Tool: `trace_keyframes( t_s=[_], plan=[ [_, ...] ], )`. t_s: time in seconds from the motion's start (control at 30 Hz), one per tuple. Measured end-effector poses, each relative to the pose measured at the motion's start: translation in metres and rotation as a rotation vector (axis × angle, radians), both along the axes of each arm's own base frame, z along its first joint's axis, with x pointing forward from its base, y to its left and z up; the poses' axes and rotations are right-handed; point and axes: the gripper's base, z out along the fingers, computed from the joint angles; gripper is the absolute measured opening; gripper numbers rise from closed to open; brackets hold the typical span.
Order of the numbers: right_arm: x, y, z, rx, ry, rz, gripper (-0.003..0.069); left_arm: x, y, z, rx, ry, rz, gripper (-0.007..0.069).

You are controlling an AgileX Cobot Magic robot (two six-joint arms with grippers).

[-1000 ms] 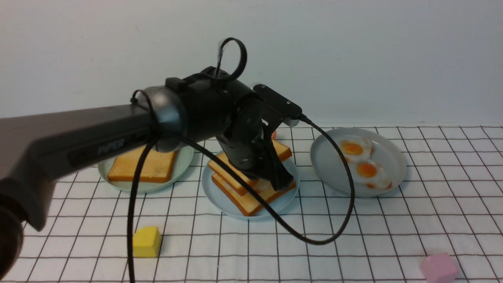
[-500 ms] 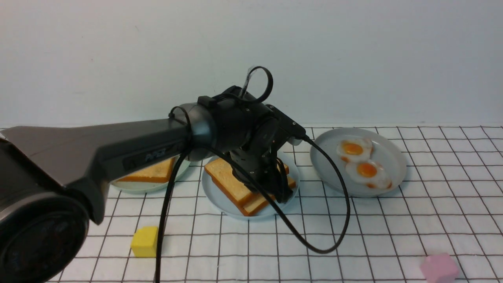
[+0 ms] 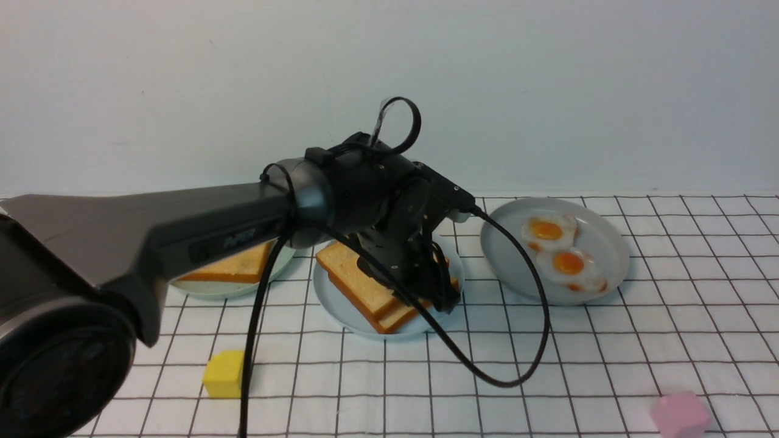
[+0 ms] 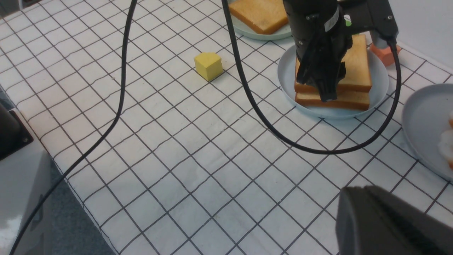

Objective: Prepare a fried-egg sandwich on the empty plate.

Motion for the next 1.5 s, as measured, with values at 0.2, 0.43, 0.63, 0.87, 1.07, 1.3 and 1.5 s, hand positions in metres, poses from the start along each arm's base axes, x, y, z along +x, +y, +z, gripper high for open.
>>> trace_keyframes(
  t_s=[0.2,0.43,0.63,0.87,1.07,1.3,1.5],
  plan=[
    [0.0,0.0,0.0,0.001,-0.001,0.0,0.0034,-0.019,0.005,0.056,-0.107,0.05,0.047,0.0354],
    [0.0,0.0,0.0,0.003,0.002,-0.002,0.0034,-0.106,0.043,0.195,-0.415,-0.075,0.007,0.0087],
    [0.0,0.0,0.0,0.013,0.013,-0.012,0.0034,-0.197,0.113,0.227,-0.612,-0.272,-0.02,-0.0013],
    [0.0,0.0,0.0,0.011,0.012,-0.013,0.0008,-0.269,0.178,0.157,-0.783,-0.489,-0.005,-0.0013],
    [0.001,0.0,0.001,0.057,0.047,-0.048,0.0001,-0.308,0.215,0.097,-0.929,-0.678,-0.002,-0.0013],
    [0.0,0.0,-0.001,0.061,0.084,-0.059,0.0003,-0.331,0.235,0.065,-1.018,-0.781,-0.014,-0.0013],
    [-0.001,-0.001,-0.002,0.056,0.094,-0.06,0.0007,-0.336,0.239,0.038,-1.017,-0.779,-0.016,-0.0013]
  ],
)
